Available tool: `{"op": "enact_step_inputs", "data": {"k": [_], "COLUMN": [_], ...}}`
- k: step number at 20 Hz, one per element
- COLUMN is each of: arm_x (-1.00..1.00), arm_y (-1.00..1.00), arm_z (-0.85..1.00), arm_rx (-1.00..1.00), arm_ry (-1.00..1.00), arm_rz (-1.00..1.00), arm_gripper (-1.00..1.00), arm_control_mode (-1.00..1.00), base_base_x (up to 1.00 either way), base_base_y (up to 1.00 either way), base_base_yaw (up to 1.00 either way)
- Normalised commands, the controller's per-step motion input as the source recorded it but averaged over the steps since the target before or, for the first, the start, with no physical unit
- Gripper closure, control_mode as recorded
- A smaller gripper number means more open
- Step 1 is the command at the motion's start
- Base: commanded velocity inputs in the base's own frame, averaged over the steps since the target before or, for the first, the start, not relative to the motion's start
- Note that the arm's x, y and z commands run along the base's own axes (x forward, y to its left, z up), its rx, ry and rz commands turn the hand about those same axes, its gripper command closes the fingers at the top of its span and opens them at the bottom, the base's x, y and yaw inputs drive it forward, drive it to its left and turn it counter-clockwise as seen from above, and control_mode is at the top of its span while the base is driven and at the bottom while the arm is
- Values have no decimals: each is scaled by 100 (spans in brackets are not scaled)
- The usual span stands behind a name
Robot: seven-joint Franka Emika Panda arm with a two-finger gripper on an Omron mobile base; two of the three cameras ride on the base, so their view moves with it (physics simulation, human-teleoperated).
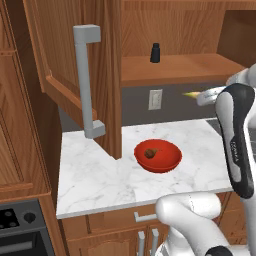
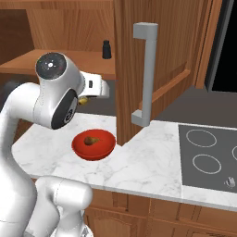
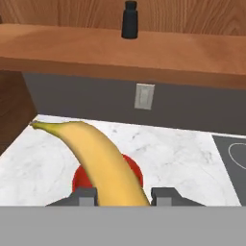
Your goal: Open the cabinet. Pick the pear and banana from the cabinet and place them into the bowl. Then close the cabinet.
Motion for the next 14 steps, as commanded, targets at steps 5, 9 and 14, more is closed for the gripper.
{"op": "enact_step_inputs", "data": {"k": [5, 9, 14], "arm_x": [-95, -33, 7], "arm_y": [65, 48, 38], "arm_z": [-33, -70, -67], "arm_rx": [-5, -20, -22], "arm_ry": [5, 16, 22], "arm_rz": [24, 15, 2], "arm_gripper": [100, 100, 100], "arm_control_mode": [-100, -100, -100], "base_base_x": [0, 0, 0], "base_base_y": [0, 0, 0], "base_base_yaw": [0, 0, 0]}}
